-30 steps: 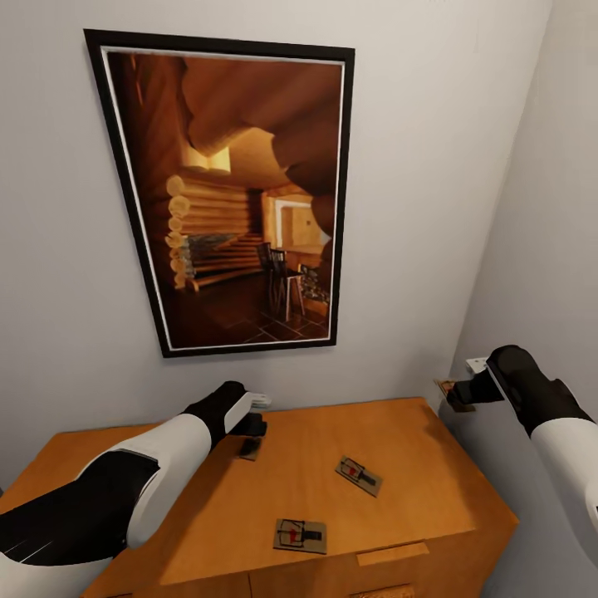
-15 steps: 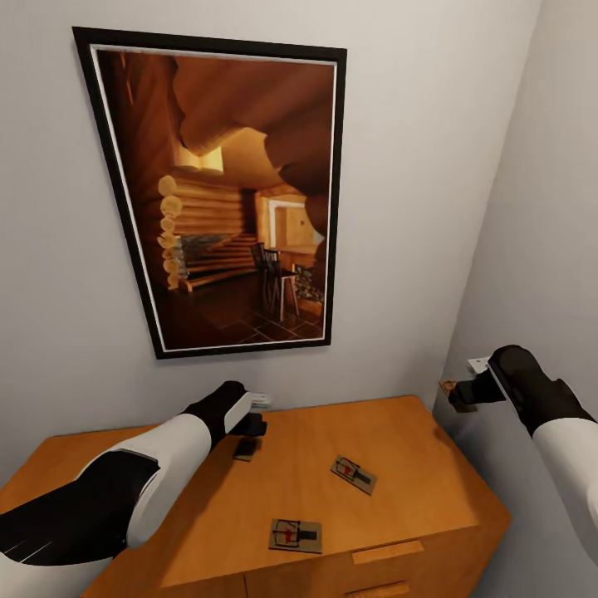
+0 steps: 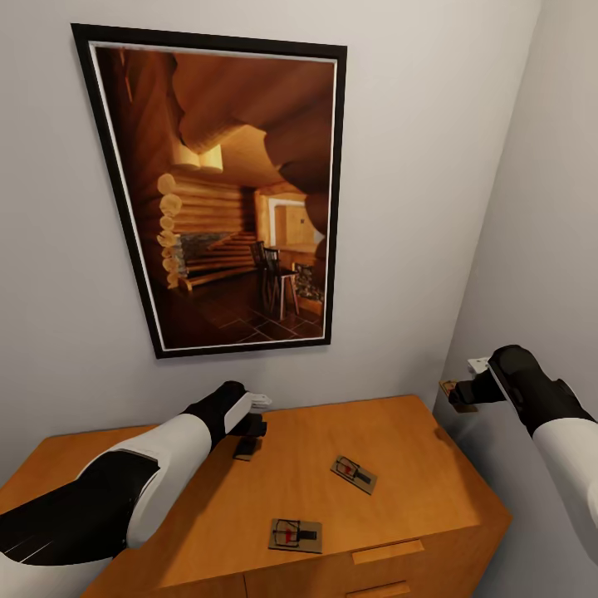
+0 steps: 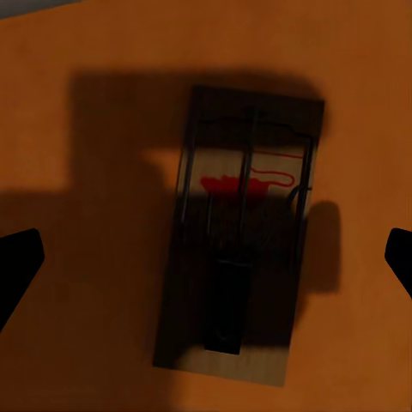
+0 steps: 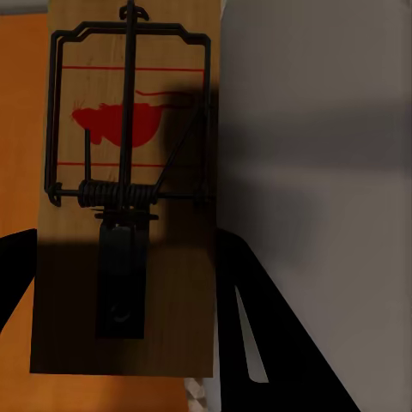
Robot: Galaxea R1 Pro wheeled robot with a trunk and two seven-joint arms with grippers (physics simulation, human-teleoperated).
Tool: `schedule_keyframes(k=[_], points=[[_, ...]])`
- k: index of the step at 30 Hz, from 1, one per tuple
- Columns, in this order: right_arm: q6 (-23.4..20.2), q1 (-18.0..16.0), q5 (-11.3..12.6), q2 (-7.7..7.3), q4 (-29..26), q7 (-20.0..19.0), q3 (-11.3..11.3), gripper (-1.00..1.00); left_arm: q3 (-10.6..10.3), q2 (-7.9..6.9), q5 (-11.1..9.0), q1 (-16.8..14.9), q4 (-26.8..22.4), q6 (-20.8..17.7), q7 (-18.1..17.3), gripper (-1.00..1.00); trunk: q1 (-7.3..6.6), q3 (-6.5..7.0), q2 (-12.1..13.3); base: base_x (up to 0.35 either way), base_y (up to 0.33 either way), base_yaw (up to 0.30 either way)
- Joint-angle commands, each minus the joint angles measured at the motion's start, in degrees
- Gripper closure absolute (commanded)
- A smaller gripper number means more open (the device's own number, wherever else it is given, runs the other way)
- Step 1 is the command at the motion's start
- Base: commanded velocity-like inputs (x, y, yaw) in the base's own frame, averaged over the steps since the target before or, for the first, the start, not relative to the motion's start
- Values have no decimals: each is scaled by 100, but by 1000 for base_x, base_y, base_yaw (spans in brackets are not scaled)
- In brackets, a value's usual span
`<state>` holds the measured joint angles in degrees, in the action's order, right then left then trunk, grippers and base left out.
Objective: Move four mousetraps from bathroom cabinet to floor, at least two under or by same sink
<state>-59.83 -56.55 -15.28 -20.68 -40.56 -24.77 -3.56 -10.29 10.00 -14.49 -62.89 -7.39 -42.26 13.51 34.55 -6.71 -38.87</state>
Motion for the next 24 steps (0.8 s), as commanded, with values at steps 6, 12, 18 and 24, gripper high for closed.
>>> schedule_keyframes(k=[6, 12, 18, 24], points=[[-17, -6, -46, -6, -6, -45, -21, 100, -35, 0, -62, -4, -1, -36, 31, -100, 2, -11, -9, 0, 0, 0], [-17, -6, -46, -6, -6, -42, -21, 100, -35, 0, -62, -4, 0, -45, 29, -100, 2, -11, -9, 0, 0, 0], [-17, -6, -46, -6, -5, -38, -21, 100, -35, 0, -64, -4, 8, -46, 29, -100, 90, -82, -169, 0, 0, 0], [-17, -6, -46, -6, -5, -39, -21, 100, -34, 0, -70, -4, 16, -49, 27, -100, 134, -118, -250, 0, 0, 0]])
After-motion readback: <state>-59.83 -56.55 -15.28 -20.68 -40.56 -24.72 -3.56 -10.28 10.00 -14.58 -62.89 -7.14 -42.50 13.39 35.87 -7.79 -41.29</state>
